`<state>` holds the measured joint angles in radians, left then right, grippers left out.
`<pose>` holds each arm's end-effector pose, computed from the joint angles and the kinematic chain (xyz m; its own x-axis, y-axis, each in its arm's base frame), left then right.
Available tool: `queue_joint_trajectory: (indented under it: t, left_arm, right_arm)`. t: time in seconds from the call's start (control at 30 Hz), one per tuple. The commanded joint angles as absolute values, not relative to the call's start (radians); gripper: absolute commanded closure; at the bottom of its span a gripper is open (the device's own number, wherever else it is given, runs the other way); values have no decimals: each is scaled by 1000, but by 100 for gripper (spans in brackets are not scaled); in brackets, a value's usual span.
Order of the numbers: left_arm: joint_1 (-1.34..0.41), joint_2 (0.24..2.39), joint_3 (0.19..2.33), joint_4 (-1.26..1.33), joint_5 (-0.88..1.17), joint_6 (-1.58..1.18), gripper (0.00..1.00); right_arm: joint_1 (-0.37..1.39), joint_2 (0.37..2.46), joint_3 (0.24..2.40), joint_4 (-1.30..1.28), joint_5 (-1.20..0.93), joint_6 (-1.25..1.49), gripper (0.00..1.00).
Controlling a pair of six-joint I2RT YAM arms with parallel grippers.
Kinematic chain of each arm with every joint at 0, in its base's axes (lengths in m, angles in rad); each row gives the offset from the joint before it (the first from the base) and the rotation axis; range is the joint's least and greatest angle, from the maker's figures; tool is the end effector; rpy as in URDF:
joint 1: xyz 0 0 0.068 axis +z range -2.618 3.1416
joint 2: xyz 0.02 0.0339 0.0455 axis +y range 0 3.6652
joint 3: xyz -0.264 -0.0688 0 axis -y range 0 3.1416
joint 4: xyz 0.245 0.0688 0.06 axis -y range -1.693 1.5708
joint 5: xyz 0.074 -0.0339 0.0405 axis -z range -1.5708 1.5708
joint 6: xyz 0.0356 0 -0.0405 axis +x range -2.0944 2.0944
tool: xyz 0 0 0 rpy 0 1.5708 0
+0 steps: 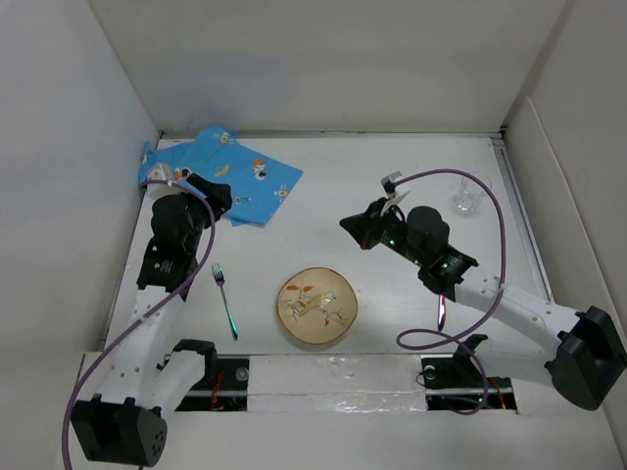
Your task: Set the dinner table for one person
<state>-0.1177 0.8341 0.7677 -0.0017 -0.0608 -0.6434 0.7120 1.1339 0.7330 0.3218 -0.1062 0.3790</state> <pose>0.1992 -0.0214 0.3452 -0.0883 -0.5925 -0.8007 0.0051 0.8035 -0.5952 0.1992 0.1769 0.3037 -0.3255 0.2050 -0.9230 -0.6558 0.6543 0.3766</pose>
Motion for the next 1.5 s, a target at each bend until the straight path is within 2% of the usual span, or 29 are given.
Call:
queue_joint_trajectory:
  t: [0.0, 0.07, 0.17, 0.2, 0.23, 0.3, 0.33, 0.4, 0.43, 0.47, 0.5, 0.57, 0.6, 0.7, 0.87, 1.03, 1.13, 1.23, 1.47]
  left_arm:
    - [-120, 894, 790, 129, -24, -677, 48]
    - [-120, 986, 828, 126, -50, -667, 62]
    - [-120, 1130, 902, 130, -120, -637, 74]
    - [-120, 1173, 972, 114, -161, -629, 76]
    - [-120, 1304, 1052, 36, -207, -600, 81]
    - [-139, 1340, 1112, 8, -289, -565, 82]
    - [-140, 1388, 1135, -52, -322, -555, 82]
    - [-140, 1399, 1137, -74, -379, -555, 72]
    - [-140, 1387, 1108, -69, -405, -563, 65]
    - [-130, 1373, 1083, -52, -400, -574, 48]
    - [-117, 1362, 1056, -31, -382, -578, 42]
    - [-92, 1368, 1002, -6, -336, -597, 34]
    - [-80, 1387, 997, -11, -333, -612, 34]
    - [-80, 1485, 1003, -49, -339, -623, 35]
    - [-91, 1614, 969, -8, -354, -647, 35]
    - [-100, 1771, 1067, -52, -356, -676, 38]
    - [-100, 1786, 1060, -8, -348, -693, 40]
    - [-77, 1818, 1080, -8, -312, -721, 47]
    - [-66, 1865, 1094, 70, -262, -742, 47]
  right_arm:
    - [703, 1111, 726, 413, -137, 384, 100]
    - [703, 1100, 704, 425, -132, 380, 100]
    - [703, 1095, 684, 443, -121, 383, 100]
    - [703, 1092, 681, 437, -111, 380, 100]
    - [703, 1094, 683, 428, -103, 380, 100]
    - [703, 1092, 689, 407, -92, 382, 100]
    - [703, 1089, 689, 402, -91, 379, 100]
    - [692, 1072, 689, 362, -65, 376, 96]
    - [692, 1066, 683, 365, -58, 368, 91]
    - [692, 1065, 678, 373, -45, 368, 83]
    - [680, 1060, 673, 380, -51, 367, 70]
    - [680, 1055, 678, 368, -55, 364, 58]
    - [680, 1055, 675, 371, -52, 362, 50]
    - [680, 1071, 673, 385, -66, 367, 44]
    - [670, 1123, 693, 380, -98, 371, 44]
    - [670, 1154, 712, 371, -141, 370, 43]
    - [670, 1173, 718, 374, -161, 370, 43]
    - [680, 1184, 723, 370, -146, 364, 43]
    - [680, 1235, 736, 368, -132, 357, 43]
